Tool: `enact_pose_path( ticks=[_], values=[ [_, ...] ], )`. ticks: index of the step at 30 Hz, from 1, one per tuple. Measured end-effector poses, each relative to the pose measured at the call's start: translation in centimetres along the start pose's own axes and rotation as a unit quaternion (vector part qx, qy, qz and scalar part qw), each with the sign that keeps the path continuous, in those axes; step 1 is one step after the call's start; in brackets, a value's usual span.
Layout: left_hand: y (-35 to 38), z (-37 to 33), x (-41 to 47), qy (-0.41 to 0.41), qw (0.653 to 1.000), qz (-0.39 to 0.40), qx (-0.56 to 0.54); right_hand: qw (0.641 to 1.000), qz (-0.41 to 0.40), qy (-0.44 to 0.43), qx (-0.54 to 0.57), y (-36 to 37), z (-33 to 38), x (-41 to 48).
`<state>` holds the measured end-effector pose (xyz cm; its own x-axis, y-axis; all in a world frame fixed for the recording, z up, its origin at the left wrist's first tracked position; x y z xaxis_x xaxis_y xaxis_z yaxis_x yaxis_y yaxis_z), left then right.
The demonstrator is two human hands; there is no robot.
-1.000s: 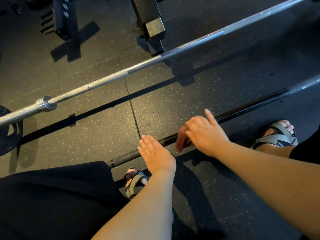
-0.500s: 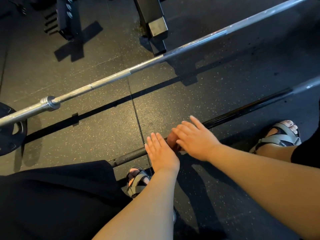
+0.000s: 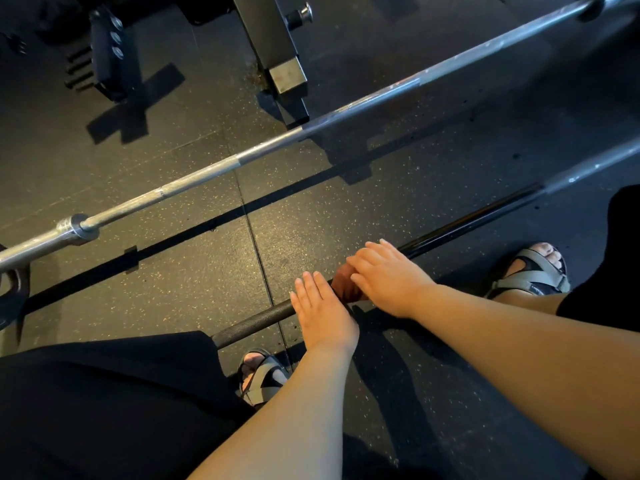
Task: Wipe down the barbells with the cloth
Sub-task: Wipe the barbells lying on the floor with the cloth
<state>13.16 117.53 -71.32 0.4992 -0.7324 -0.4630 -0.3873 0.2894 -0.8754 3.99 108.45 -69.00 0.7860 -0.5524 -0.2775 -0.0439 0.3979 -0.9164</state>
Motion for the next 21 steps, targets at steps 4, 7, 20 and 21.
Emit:
enact_pose_path(
  ticks=[4, 7, 20, 21],
  values=[
    [0.0, -0.9, 0.1, 0.012, 1.0, 0.002, -0.008, 0.991, -0.074, 0.115, 0.009, -1.0, -6.3, -2.6],
    [0.1, -1.4, 0.1, 0.014, 1.0, 0.003, -0.009, 0.971, -0.102, 0.217, 0.024, -1.5, -9.3, -4.2],
    [0.1, -3.8, -0.2, 0.021, 1.0, 0.022, 0.009, 0.981, -0.065, 0.181, 0.02, -1.9, -10.8, -4.3],
    [0.2, -4.0, -0.3, 0.021, 0.999, 0.021, 0.011, 0.975, -0.069, 0.212, 0.023, -1.8, -11.5, -4.8]
  ],
)
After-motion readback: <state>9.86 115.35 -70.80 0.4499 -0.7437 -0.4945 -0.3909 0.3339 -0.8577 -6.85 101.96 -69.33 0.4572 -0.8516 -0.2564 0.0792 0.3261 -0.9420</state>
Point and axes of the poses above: each hand's wrist, its own x-axis towards the middle knuckle, its own y-axis out of the palm, z = x × y, the point moved 9 cm from there along x, towards the middle knuckle, and after that the axes turned 1 degree about -y, right-handed, at the moved point
